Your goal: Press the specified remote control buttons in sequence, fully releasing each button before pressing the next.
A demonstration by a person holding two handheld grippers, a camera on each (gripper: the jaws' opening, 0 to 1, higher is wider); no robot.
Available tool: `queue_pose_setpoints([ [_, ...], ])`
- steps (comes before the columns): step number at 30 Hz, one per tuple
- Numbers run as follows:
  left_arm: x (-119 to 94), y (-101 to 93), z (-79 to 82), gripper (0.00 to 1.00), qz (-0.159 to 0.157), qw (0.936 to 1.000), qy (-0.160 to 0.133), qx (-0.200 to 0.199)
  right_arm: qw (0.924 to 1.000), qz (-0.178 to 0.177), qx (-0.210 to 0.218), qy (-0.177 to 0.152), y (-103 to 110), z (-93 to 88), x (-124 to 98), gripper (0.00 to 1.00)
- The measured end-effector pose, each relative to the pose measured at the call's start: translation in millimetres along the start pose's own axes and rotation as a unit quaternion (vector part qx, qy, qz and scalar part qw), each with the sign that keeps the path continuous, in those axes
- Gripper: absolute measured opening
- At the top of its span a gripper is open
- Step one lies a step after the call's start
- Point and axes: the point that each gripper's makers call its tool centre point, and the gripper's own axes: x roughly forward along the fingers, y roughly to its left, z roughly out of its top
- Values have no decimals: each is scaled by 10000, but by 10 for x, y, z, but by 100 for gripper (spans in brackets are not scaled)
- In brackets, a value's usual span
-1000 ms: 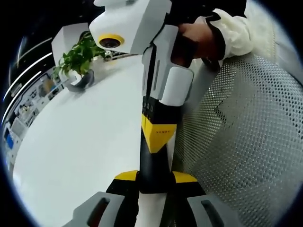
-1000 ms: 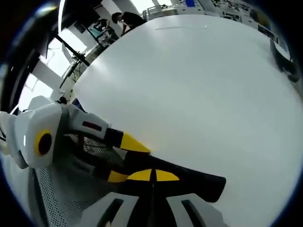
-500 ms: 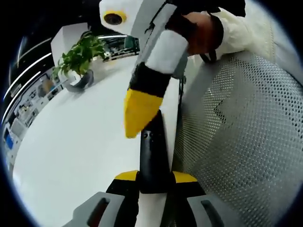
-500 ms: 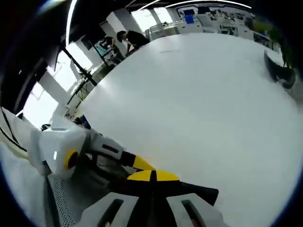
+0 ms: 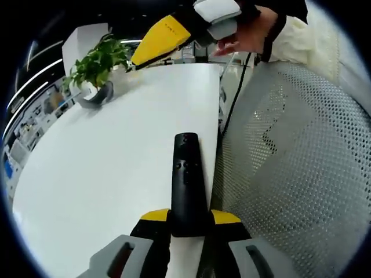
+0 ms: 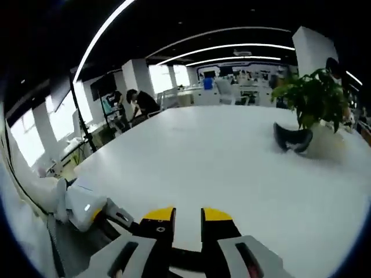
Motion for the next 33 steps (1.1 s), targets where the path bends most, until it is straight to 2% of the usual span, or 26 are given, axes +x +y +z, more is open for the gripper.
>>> queue_pose_setpoints([
  [3,-20,33,-14,24,-27,9999,20,-150,9984,-322,-109,-456,-99,103,-34,51],
  [4,-22,41,-20,24,-23,9998,36,-173,9983,-364,-58,-456,-111,99,-41,57],
  [7,-46,71,-44,24,-9,9999,71,-154,9966,-592,-117,-562,-209,100,-45,65],
  [9,-65,96,-64,24,8,9999,106,-106,9949,-890,-207,-432,-313,64,-49,70],
  [10,-72,124,-76,24,24,9999,125,-79,9937,-978,-284,-477,-333,77,-50,73],
  [13,-87,195,-98,24,44,9998,166,-94,9934,-1025,-333,-401,-342,46,-21,81],
  [20,-124,362,-113,24,62,9997,244,44,9925,-1115,-454,-188,-356,-21,18,91],
  [24,-161,516,-123,24,114,9993,323,171,9915,-1146,-587,-194,-345,-12,8,92],
  [33,-207,886,-107,24,197,9982,459,333,9915,-1177,-550,-92,-373,-58,15,90],
])
